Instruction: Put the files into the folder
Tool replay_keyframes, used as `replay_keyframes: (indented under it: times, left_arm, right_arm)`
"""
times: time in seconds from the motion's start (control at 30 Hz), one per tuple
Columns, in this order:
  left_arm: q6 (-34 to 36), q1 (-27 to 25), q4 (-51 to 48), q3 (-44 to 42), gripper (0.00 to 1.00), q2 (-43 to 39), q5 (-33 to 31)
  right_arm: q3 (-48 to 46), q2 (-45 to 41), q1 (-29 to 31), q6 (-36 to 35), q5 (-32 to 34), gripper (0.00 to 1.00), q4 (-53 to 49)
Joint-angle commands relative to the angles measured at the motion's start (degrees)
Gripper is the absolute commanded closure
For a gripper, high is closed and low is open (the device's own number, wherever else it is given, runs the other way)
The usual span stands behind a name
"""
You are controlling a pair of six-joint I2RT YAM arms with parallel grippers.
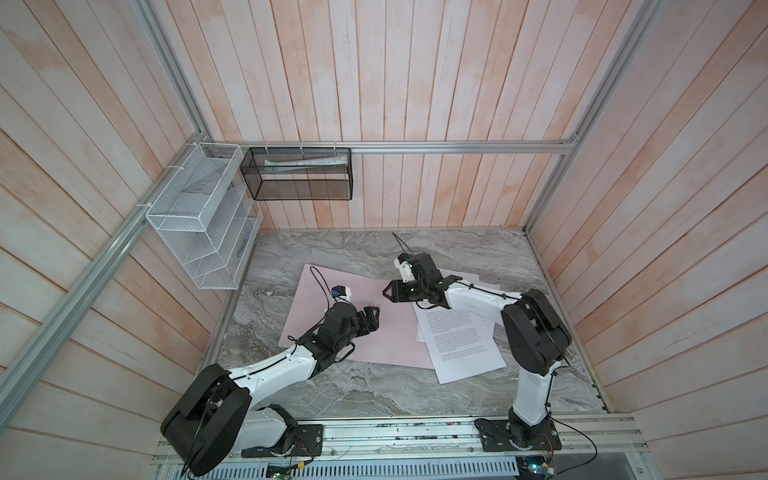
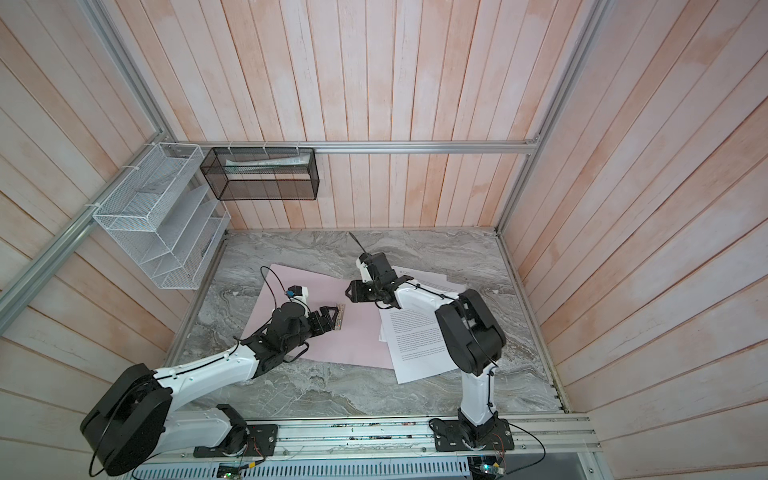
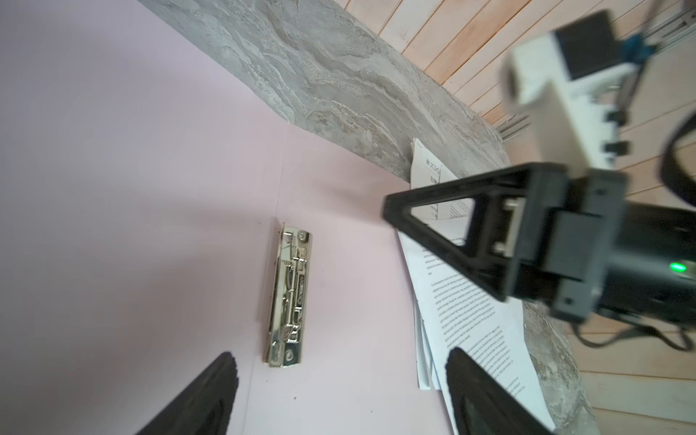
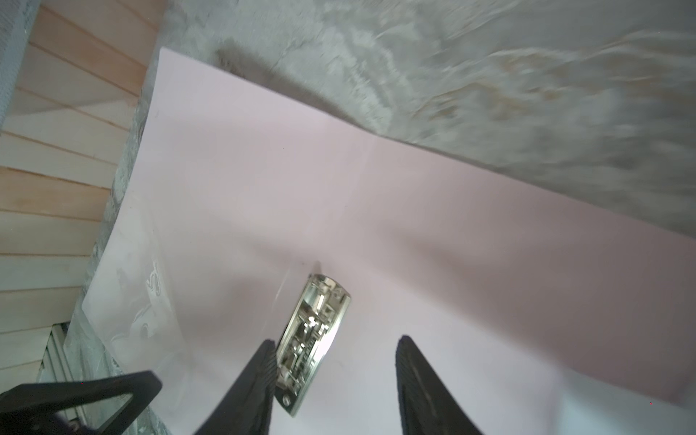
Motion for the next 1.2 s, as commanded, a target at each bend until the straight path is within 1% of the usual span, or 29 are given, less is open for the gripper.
replay_keyframes:
  times: [0.0,0.17,0.23,0.3,0.43,0.57,0.77,0.8,0.9,1.17]
  left_arm:
    - [1.4,-1.3,-5.1,3.4,0.19,5.8,-3.6]
    - [1.0,-2.0,-8.1,7.7,0.28,12.3,-6.4]
    - [1.2,-2.1,-9.2,8.9,0.28,13.9,-7.3]
    - [1.7,-2.1,-9.1,9.7,0.32,15.4,-7.1]
    - [1.6,-2.1,-11.6,12.6,0.36,18.1,-8.3]
    - [0.4,-2.2,-12.3,13.8,0.41,19.9,-9.0]
    - [-1.0,-2.3,-14.3,16.1,0.52,22.6,-10.3]
    - [-1.4,-2.3,-14.1,16.1,0.53,22.8,-10.4]
    - [-2.7,-2.3,-13.2,15.6,0.55,23.2,-10.1]
    - [-5.1,-2.8,-11.7,15.1,0.66,24.7,-9.0]
  right_arm:
    - [-5.2,-6.9,-1.4,1.9,2.6,0.5,4.5]
    - [-10.6,-13.6,-2.8,2.7,3.6,0.51,5.7]
    - [-12.5,-15.3,-3.2,2.9,3.2,0.51,6.5]
    - [-14.0,-16.5,-3.6,3.3,2.6,0.51,7.5]
    - [-16.8,-18.5,-4.9,3.8,1.8,0.51,9.6]
    - [-18.6,-19.7,-6.0,4.1,0.9,0.51,10.8]
    - [-19.8,-20.7,-6.7,4.3,0.0,0.51,12.0]
    - [-20.0,-20.7,-6.8,4.3,-0.2,0.51,12.1]
    - [-20.6,-20.9,-6.9,4.6,-0.5,0.51,12.8]
    - [-21.4,-20.8,-7.4,5.1,-1.4,0.51,13.7]
